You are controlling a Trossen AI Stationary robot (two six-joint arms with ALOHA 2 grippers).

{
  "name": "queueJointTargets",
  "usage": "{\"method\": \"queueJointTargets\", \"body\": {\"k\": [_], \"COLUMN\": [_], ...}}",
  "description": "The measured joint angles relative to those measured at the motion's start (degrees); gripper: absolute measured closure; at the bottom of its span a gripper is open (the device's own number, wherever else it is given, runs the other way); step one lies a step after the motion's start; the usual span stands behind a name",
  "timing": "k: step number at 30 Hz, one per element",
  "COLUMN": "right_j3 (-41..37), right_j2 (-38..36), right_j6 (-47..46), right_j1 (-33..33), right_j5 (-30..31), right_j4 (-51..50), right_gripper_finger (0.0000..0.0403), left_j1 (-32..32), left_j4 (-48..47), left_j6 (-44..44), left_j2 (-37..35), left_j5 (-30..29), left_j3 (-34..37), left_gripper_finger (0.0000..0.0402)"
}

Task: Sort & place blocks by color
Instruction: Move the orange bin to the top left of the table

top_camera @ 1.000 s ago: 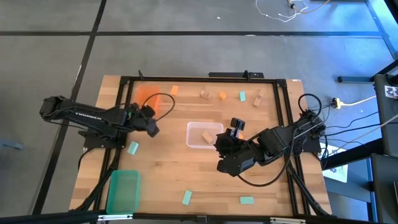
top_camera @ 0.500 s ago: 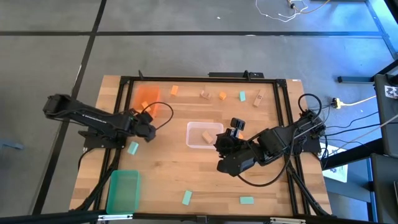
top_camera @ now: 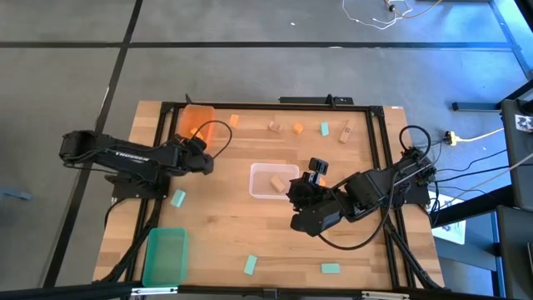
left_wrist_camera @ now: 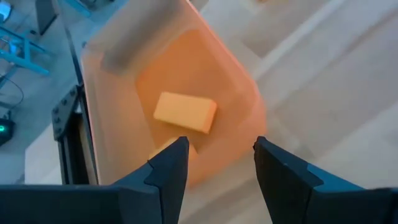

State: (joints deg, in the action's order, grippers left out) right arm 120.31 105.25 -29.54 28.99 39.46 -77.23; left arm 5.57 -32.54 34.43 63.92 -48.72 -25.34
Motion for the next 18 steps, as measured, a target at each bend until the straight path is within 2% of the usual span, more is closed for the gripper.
{"method": "queueJointTargets", "body": {"k": [6,11,14,18], "right_j3": [0.0,0.0,0.0,0.0], "right_j2": [-0.02,-0.02,-0.02,-0.02], "right_j6": [-0.09,-0.13,-0.36,-1.53], "right_j1": [0.0,0.0,0.0,0.0], "right_j5": [0.0,0.0,-0.02,-0.02], "right_j4": [0.0,0.02,0.04,0.04], "right_gripper_finger": [0.0234,0.0234,0.0234,0.0234], "left_j1": [5.47,7.97,7.08,3.05], "left_j4": [4.64,5.05,4.81,4.39], "left_j6": [-7.98,-10.0,-10.13,-5.34], "left_j2": [0.0,0.0,-1.4,-5.47], "left_j5": [0.01,0.81,7.27,19.71], "left_j3": [0.0,0.0,0.0,-0.11], "left_gripper_finger": [0.023,0.023,0.023,0.023]}}
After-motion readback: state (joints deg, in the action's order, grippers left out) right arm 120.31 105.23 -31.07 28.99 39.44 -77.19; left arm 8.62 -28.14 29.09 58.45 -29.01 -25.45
